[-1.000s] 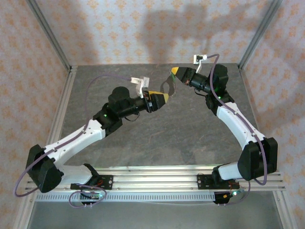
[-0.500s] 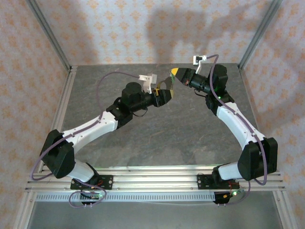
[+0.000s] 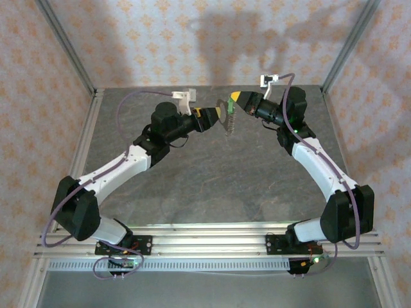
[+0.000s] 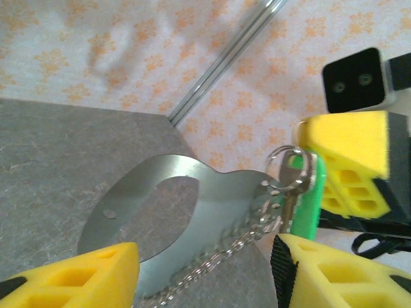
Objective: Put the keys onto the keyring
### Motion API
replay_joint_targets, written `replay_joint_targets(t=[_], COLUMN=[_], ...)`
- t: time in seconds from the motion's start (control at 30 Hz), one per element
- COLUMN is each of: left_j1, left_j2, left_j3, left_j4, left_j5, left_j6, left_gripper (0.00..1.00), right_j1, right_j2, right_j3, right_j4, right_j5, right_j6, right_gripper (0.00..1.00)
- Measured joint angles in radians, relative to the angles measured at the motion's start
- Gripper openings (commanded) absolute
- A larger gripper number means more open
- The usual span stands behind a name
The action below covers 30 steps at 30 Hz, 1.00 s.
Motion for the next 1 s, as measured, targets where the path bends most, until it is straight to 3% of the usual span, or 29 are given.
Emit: replay_joint_targets(t=[0.33, 0.67, 1.0], left_j1=[-0.047, -0.186, -0.181], left_j2=[-0.090, -0.079, -0.083], left_j3=[-0.060, -0.101, -0.131], left_j4=[-0.076, -0.084, -0.056], left_j5=[-0.039, -0.241, -0.408], left_j6=[0.121, 0.211, 0.212], left_gripper=[0.58, 0.58, 0.61], right_j1=[0.003, 0.047, 0.066], right_j2=[0.000, 0.000, -0.023], right_j3=[0.002, 0.018, 0.029], right_j4=[-0.001, -0.001, -0.069], right_j5=[0.010, 0.080, 0.097], right_j6=[0.011, 0.031, -0.022], right_gripper=[0.00, 0.00, 0.00])
